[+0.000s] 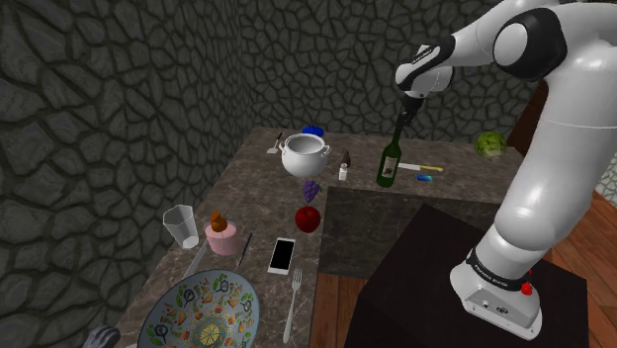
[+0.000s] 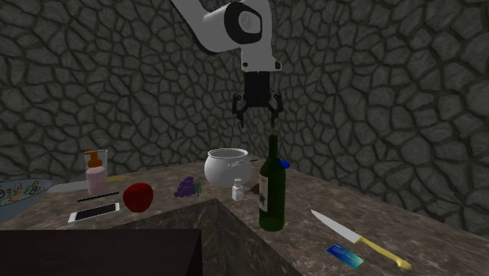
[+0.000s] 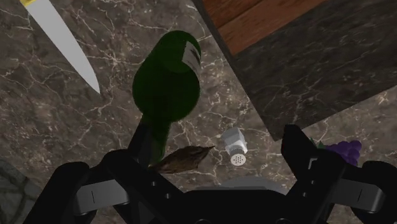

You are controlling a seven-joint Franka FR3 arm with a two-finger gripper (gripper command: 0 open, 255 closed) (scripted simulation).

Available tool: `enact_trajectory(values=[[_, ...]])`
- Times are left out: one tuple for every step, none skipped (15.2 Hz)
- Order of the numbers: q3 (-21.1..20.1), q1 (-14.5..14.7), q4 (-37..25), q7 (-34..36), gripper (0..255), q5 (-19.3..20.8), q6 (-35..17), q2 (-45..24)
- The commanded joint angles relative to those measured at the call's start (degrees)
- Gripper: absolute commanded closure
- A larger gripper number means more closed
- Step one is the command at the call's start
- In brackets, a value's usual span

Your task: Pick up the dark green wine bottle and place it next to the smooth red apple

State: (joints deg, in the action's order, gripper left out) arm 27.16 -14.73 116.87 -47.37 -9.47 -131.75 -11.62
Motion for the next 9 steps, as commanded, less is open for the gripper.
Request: enact_trajectory(values=[[-0.3, -1.8, -4.0, -2.8, 0, -3.2, -0.3, -4.6], [-0.5, -2.9, -6.1, -4.0, 0, -4.6, -0.3, -6.7], [-0.8, -4.0, -8.3, -5.2, 0, -5.9, -0.2, -8.9], [-1.1, -4.9, -9.9, -5.9, 0, -6.8, 0.0, -10.4], [-1.3, -5.0, -9.9, -6.1, 0, -7.1, -0.6, -10.9], [-1.5, -5.1, -9.8, -6.3, 0, -7.4, -1.1, -11.4], [-1.7, -5.3, -9.7, -6.5, 0, -7.8, -1.7, -11.9], [-1.9, -5.4, -9.7, -6.7, 0, -8.1, -2.2, -12.5], [-2.1, -5.5, -9.6, -6.9, 0, -8.4, -2.7, -13.0]])
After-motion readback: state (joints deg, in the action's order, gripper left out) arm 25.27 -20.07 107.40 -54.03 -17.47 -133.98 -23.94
